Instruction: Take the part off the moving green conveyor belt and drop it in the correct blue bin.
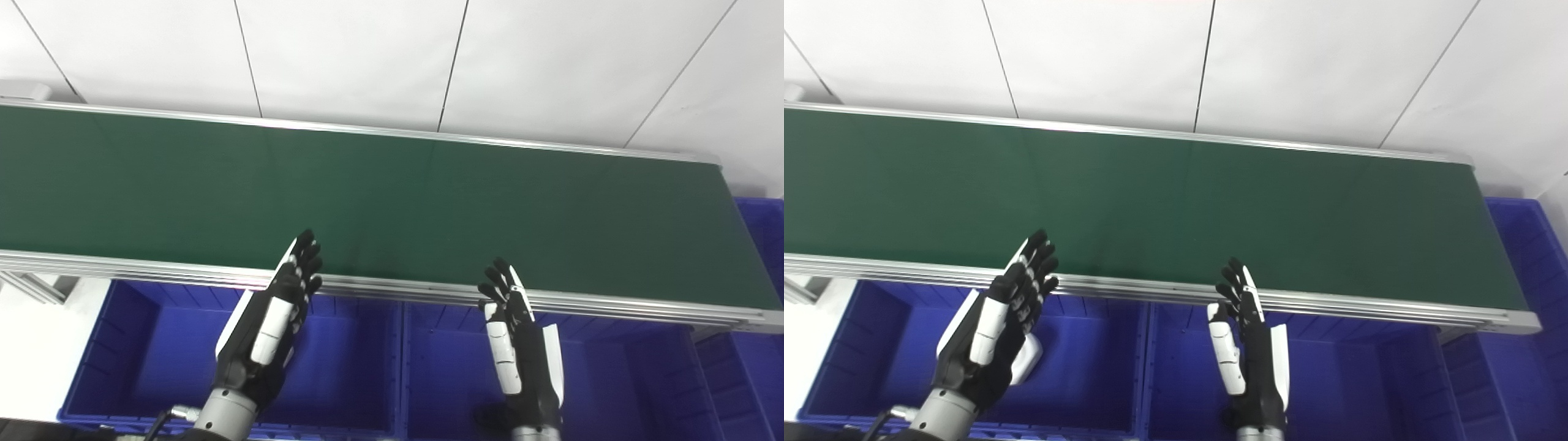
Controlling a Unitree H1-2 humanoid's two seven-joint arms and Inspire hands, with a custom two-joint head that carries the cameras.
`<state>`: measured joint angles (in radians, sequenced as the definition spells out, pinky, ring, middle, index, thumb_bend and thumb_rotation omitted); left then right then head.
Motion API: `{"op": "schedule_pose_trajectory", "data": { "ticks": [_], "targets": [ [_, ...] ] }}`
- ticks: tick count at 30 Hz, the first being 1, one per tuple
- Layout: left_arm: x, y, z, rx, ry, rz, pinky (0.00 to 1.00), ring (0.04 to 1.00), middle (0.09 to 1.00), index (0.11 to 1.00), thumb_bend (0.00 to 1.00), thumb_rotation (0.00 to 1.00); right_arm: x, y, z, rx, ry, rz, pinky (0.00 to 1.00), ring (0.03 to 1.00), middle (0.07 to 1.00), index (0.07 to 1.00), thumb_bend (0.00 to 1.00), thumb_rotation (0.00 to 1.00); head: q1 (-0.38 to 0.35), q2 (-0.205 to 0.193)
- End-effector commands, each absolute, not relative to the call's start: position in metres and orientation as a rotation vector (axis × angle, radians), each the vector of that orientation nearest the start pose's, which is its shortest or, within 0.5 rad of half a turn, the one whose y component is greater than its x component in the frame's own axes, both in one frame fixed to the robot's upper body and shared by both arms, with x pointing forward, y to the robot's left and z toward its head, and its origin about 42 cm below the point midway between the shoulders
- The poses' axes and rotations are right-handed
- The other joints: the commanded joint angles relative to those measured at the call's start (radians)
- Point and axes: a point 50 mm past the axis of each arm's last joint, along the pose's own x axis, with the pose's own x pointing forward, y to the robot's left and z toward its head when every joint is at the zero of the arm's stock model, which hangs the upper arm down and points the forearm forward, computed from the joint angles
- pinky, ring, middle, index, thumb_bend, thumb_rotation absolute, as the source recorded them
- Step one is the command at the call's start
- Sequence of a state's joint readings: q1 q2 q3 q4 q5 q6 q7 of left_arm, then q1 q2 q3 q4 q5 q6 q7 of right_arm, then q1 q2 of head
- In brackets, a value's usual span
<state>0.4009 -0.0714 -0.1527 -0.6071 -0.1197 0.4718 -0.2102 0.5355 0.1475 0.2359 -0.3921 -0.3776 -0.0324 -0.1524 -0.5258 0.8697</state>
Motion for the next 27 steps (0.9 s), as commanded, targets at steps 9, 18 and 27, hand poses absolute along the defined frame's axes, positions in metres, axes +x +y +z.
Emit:
{"op": "schedule_pose_trajectory", "data": {
  "ticks": [9,18,27],
  "targets": [
    [0.173,0.185,0.135,-0.100,0.252,-0.287,1.00,1.000,1.000,1.000,0.68,0.82,0.143,-0.098,0.134,-0.051,0.032,-0.151,0.81,0.871,0.926,0.939,0.66,1.00,-0.069,0.002],
    [0.172,0.178,0.131,-0.009,0.112,-0.292,1.00,1.000,1.000,1.000,0.64,0.81,0.142,-0.104,0.131,-0.047,0.043,-0.160,0.80,0.872,0.924,0.943,0.64,1.00,-0.017,-0.014],
    [0.168,0.174,0.129,0.139,-0.097,-0.235,1.00,1.000,1.000,1.000,0.65,0.89,0.136,-0.113,0.123,-0.085,0.037,-0.146,0.79,0.866,0.914,0.944,0.64,1.00,0.013,-0.046]
  ]
}}
